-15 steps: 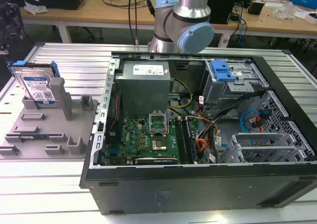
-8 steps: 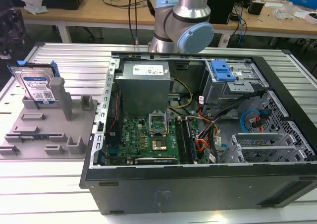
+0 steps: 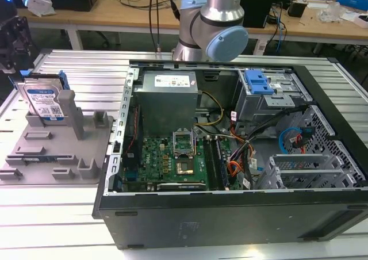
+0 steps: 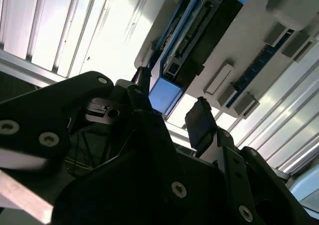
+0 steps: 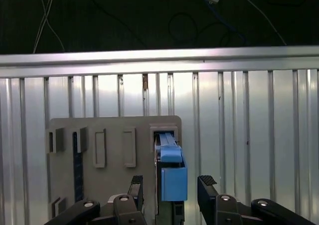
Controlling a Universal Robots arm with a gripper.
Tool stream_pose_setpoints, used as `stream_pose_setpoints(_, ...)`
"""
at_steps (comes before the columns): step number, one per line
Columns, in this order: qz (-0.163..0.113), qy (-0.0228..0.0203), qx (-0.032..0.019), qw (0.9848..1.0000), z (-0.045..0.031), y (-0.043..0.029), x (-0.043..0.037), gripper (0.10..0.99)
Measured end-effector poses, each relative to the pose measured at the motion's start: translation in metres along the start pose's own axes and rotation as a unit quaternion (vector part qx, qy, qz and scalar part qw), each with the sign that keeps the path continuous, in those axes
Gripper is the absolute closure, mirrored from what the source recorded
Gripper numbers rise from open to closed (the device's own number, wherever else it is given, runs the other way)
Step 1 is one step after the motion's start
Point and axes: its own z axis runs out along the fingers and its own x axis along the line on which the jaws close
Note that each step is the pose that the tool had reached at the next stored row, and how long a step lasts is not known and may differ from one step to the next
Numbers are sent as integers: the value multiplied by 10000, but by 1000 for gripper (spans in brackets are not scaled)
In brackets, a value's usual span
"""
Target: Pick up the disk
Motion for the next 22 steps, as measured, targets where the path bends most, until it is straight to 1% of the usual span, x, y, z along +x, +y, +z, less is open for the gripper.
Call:
stream_pose_setpoints(13,0,0,0,10000,230,1,-5,529)
stream_pose_setpoints(15,0,0,-1,10000,252,2,-6,529)
stream_pose_setpoints(18,0,1,-1,10000,263,3,-6,545)
stream_pose_setpoints(19,0,0,-1,10000,264,3,-6,616)
stream_pose_setpoints(22,1,-6,0,10000,266,3,-7,616)
